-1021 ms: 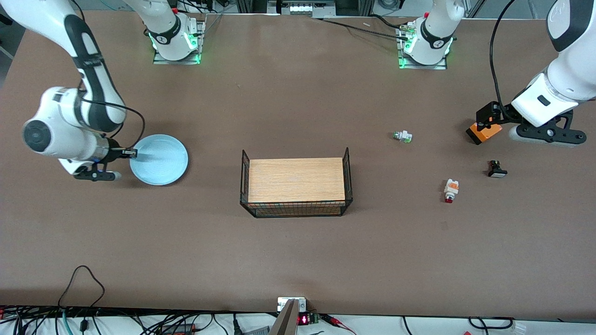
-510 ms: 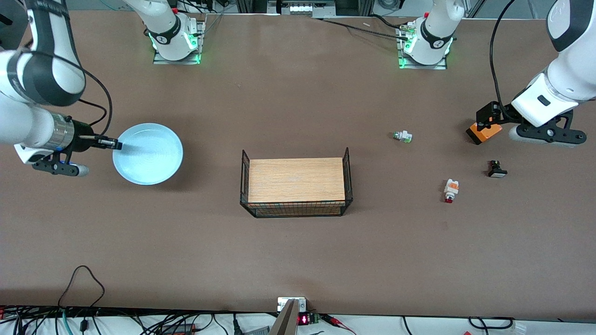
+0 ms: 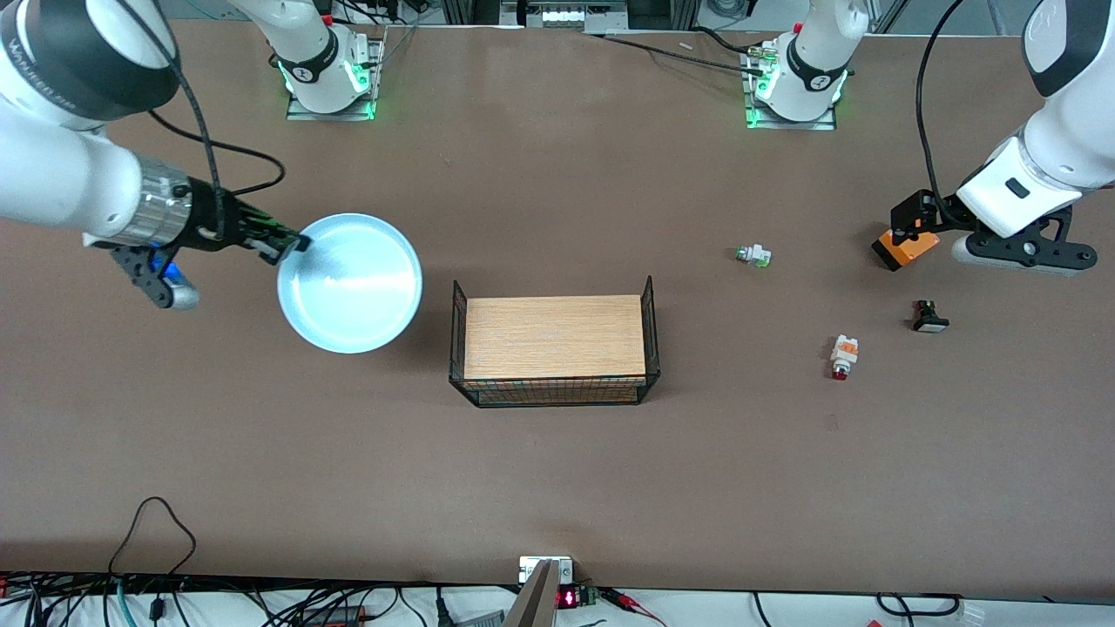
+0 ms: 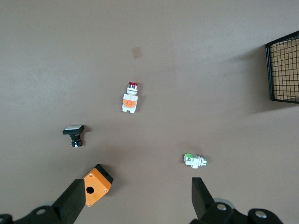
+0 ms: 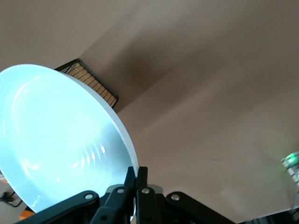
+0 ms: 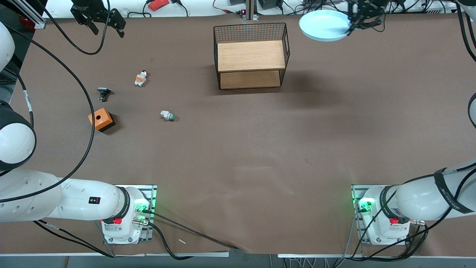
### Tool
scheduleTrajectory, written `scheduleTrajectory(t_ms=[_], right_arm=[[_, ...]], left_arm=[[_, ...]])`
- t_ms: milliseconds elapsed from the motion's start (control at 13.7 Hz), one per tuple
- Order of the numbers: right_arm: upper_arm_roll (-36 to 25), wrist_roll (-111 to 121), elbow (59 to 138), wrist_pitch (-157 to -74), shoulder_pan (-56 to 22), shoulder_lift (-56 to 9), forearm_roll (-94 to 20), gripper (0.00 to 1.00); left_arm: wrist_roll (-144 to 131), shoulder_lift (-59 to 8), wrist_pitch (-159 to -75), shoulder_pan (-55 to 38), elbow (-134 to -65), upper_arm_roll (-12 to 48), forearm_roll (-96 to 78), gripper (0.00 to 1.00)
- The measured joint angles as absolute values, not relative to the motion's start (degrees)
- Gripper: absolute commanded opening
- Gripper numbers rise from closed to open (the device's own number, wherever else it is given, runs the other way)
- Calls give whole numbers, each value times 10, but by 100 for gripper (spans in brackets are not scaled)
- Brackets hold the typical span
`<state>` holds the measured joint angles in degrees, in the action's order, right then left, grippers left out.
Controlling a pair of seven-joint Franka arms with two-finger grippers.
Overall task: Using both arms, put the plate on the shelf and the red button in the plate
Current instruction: 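Lift the plate with the right gripper and carry it over the basket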
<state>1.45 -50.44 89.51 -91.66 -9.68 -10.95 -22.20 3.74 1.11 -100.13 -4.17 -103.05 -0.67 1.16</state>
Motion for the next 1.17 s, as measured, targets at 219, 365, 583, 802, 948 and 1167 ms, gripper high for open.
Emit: scheduleTrajectory(t_ms=[219, 365, 583, 802, 948, 1167], right_arm=[[15, -596, 868, -917, -147, -132, -228, 0], [16, -649, 845, -922, -189, -154, -228, 0], [16, -718, 817, -954, -241, -187, -228, 0], [16, -753, 810, -971, -275, -203, -228, 0], [16, -769, 810, -985, -289, -213, -228, 0], [15, -770, 810, -1034, -294, -237, -227, 0]], left_arm=[[37, 11, -1001, -42, -1030, -7, 12, 100], [37, 11, -1001, -42, -1030, -7, 12, 100], [37, 11, -1001, -42, -1030, -7, 12, 100], [37, 11, -1001, -42, -1030, -7, 12, 100], [37, 11, -1001, -42, -1030, -7, 12, 100], [37, 11, -1001, -42, -1030, -7, 12, 100]])
